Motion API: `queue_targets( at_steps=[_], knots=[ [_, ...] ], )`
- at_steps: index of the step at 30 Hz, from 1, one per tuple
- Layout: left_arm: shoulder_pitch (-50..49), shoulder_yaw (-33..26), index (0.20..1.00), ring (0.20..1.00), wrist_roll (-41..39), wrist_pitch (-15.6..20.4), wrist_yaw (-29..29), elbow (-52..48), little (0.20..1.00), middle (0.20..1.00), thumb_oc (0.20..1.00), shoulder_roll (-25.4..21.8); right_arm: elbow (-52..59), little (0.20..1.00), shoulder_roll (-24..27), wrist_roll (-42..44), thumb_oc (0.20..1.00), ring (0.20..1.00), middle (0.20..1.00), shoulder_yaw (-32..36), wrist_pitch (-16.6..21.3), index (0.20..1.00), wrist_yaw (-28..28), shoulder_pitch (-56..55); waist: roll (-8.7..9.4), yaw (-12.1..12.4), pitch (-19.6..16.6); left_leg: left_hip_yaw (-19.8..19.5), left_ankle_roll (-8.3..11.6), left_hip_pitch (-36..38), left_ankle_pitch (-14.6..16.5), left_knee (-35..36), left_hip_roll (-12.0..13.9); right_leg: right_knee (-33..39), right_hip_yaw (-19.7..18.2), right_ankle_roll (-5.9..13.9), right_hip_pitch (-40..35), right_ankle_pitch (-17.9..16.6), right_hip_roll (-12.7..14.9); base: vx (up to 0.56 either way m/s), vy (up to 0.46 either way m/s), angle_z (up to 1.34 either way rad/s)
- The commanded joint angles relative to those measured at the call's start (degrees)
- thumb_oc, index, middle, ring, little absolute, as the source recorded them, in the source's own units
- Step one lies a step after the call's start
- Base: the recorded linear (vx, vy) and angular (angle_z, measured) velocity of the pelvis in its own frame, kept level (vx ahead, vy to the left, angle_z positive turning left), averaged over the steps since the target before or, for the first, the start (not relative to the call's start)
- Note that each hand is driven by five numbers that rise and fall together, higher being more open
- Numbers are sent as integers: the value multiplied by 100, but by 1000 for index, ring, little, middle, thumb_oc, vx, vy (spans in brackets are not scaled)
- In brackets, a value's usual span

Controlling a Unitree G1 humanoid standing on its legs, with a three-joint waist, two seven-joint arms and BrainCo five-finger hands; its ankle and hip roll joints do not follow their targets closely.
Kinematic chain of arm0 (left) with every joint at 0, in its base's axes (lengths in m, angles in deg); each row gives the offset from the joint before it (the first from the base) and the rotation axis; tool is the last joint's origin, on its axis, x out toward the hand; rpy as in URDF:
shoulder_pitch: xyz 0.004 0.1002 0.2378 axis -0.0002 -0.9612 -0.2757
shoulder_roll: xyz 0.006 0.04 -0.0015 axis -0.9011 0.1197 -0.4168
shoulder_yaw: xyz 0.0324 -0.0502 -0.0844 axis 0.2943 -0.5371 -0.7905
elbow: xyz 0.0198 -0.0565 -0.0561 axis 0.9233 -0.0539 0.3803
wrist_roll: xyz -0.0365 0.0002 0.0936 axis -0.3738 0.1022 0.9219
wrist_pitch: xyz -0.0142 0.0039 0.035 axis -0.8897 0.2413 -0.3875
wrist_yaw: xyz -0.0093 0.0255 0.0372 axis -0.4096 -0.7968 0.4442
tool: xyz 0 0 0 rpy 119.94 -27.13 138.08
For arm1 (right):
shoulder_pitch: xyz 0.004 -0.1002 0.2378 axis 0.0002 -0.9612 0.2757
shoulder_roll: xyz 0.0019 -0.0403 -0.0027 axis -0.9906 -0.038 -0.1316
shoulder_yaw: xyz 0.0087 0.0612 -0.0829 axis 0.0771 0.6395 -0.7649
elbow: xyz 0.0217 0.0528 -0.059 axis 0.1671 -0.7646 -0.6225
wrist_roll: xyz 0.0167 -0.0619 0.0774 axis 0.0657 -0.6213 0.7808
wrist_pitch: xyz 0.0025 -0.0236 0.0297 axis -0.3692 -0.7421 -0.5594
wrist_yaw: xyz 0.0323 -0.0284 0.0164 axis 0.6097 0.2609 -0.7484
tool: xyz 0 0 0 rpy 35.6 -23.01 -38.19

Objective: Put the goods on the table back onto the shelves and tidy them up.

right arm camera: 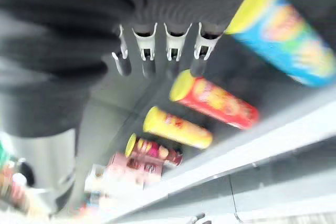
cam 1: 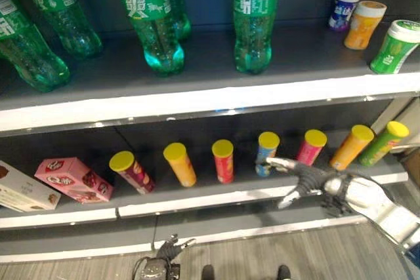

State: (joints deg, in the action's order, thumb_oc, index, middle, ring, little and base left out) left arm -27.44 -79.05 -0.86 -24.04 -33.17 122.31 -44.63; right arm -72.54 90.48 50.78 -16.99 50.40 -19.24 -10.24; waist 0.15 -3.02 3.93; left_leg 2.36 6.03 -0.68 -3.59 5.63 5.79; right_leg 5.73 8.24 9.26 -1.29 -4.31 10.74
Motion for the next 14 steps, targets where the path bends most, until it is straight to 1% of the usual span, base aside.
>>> queue_targets(
  at_steps=[1,2,3,4,6,7,8,10,11,14],
  knots=[
    [353,140,1000,1000,253,186,213,130,1000,1000,1000,-190,-681,1000,-143,183,1000,1000,1000,142,2,1000,-90,-20,105,45,103,353,368,254,339,-63,460,-380,59,282,22,237,360,41,-30,-4],
    [303,159,1000,1000,207,191,273,130,1000,1000,1000,-185,-1195,1000,-283,65,1000,1000,1000,186,17,1000,-65,-149,105,24,88,354,362,229,327,-63,460,-383,58,280,49,231,361,0,0,0],
    [226,214,1000,1000,198,202,344,123,1000,1000,1000,-177,-1977,1000,-574,-175,1000,1000,1000,286,12,1000,94,-316,102,4,83,358,358,225,322,-63,463,-389,71,279,56,234,352,26,-31,-5],
    [140,250,1000,1000,181,164,390,175,1000,1000,1000,-150,-3314,1000,-1120,-1019,1000,1000,1000,366,-5,1000,546,-363,84,-20,74,355,334,225,327,-63,472,-395,79,281,64,243,342,29,-37,-7],
    [227,285,1000,1000,170,149,341,421,1000,1000,1000,-112,-5217,1000,-1945,-1264,1000,1000,1000,538,-70,1000,1078,-121,84,-38,87,343,321,247,338,-63,472,-398,70,275,46,255,326,35,-41,-8],
    [385,252,1000,1000,131,108,274,686,1000,1000,1000,-125,-6595,1000,-2558,-1343,1000,1000,1000,793,-207,1000,1446,147,80,-55,37,347,311,245,348,-63,477,-386,53,263,49,260,310,37,-32,-11],
    [388,250,1000,1000,131,109,275,688,1000,1000,1000,-128,-6604,1000,-2563,-1343,1000,1000,1000,792,-201,1000,1448,155,82,-55,43,348,311,250,350,-63,477,-387,52,263,45,261,310,46,-36,-14],
    [557,253,1000,1000,123,74,237,855,1000,1000,1000,-198,-7573,1000,-2895,-1385,1000,1000,1000,1052,-333,1000,1712,295,73,-76,7,358,296,304,391,-63,477,-366,51,255,-2,285,289,54,-27,-8],
    [608,236,1000,1000,97,73,221,889,1000,1000,1000,-230,-7823,1000,-2970,-1379,1000,1000,1000,1146,-337,1000,1805,339,69,-85,1,366,290,327,408,-63,475,-360,36,251,-21,294,284,58,-26,-5],
    [657,223,1000,1000,68,69,217,907,1000,1000,1000,-286,-7978,1000,-3058,-1382,1000,1000,1000,1206,-382,1000,1877,366,67,-93,-8,373,279,375,434,-63,471,-354,21,242,-57,313,272,10,-6,0]
  ],
)
